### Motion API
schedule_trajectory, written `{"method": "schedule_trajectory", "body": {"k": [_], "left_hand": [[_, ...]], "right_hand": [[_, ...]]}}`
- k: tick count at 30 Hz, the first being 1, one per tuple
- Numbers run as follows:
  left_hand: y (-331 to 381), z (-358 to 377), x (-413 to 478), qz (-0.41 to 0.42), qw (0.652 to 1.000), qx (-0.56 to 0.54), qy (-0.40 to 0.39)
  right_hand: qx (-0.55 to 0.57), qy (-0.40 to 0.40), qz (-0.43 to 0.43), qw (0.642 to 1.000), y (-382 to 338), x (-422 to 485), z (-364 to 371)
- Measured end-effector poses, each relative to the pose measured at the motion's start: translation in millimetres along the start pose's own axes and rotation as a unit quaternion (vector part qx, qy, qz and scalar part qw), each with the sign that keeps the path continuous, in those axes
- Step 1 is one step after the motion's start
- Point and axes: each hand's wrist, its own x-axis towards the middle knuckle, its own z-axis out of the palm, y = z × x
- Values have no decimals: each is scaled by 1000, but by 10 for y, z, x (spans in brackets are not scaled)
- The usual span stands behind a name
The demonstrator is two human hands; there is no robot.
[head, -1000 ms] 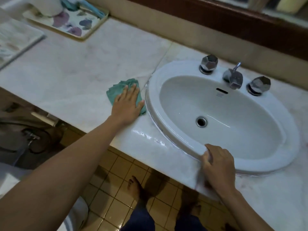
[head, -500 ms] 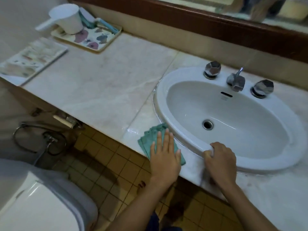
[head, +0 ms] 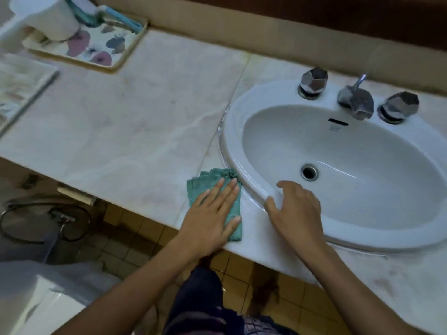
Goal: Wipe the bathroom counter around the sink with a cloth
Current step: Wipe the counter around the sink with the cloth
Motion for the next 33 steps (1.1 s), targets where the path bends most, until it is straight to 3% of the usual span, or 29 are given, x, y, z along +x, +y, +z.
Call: {"method": "schedule_trajectory", "body": {"k": [5,10,16,19,23,29,33], "left_hand": [[-843,-356,476,93,995,16,-21],[-1715,-812,1625,137,990,28,-29],[-1849,-1209,3223,98,994,34,-30],[-1720,-1281,3583,56,998,26,-29],[-1587,-1104,3124,33,999,-23,9],[-1278,-517,1239,44,997,-46,38],[-1293,-387,937,79,996,-25,27]], "right_hand": [[41,-26,66,997,-416,317,224],[82,-11,120,989,-588,575,267],[55,2,121,991,-646,548,350],[73,21,142,987,-645,553,348],[91,33,167,981,-669,533,337],[81,31,157,984,-674,542,340],[78,18,146,986,-647,565,331]]}}
